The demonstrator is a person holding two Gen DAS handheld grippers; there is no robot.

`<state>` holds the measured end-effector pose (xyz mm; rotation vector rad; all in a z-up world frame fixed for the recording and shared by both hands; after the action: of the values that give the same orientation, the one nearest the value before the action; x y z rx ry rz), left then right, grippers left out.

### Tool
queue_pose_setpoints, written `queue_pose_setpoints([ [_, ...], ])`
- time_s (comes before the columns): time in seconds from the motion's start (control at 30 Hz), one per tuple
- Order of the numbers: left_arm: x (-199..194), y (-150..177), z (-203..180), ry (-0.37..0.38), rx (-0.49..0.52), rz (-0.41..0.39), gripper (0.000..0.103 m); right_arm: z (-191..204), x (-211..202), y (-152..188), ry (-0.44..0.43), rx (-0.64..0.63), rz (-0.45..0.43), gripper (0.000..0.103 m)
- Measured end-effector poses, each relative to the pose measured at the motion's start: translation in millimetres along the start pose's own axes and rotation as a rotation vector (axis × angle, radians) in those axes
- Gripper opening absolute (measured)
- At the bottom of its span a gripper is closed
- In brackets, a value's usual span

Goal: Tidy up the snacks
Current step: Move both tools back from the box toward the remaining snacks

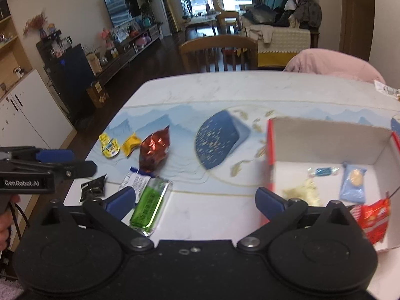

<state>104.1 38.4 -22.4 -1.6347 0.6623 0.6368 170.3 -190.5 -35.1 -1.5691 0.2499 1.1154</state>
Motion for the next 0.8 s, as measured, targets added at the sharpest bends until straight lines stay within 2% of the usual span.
queue_pose_setpoints([
  [0.43, 28.2, 30.7, 92.4, -0.023, 0.085, 0.142, 0.074, 69.6, 63.4, 16.7, -0.01, -0.068, 0.132, 0.103],
  [0.53, 38.7, 35.8, 103.4, -0.015, 0.113, 0.179, 0.074, 79.6, 80.1, 18.5, -0.003, -0.079, 0.161, 0.103],
  [0.67, 55.7, 42.7, 112.6, -0.046, 0.159, 0.203, 0.074, 86.9, 103.9, 22.9, 0.016, -0.091, 0.207, 0.102],
  [0.8, 71.2, 47.0, 118.6, -0.028, 0.193, 0.239, 0.074, 92.2, 126.1, 26.7, 0.044, -0.122, 0.254, 0.099],
])
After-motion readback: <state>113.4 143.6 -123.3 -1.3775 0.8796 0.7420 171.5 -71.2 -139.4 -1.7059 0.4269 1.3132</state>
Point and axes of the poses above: each gripper's, at about its wrist camera, not at the fingertips, and x roughly the way its jaws point, z to its left, y to its underside, the point moved 1 cm from there along x, roughly the way its jaws point, and after that the axes turned 2 degrees about y, right-handed, at the moved point
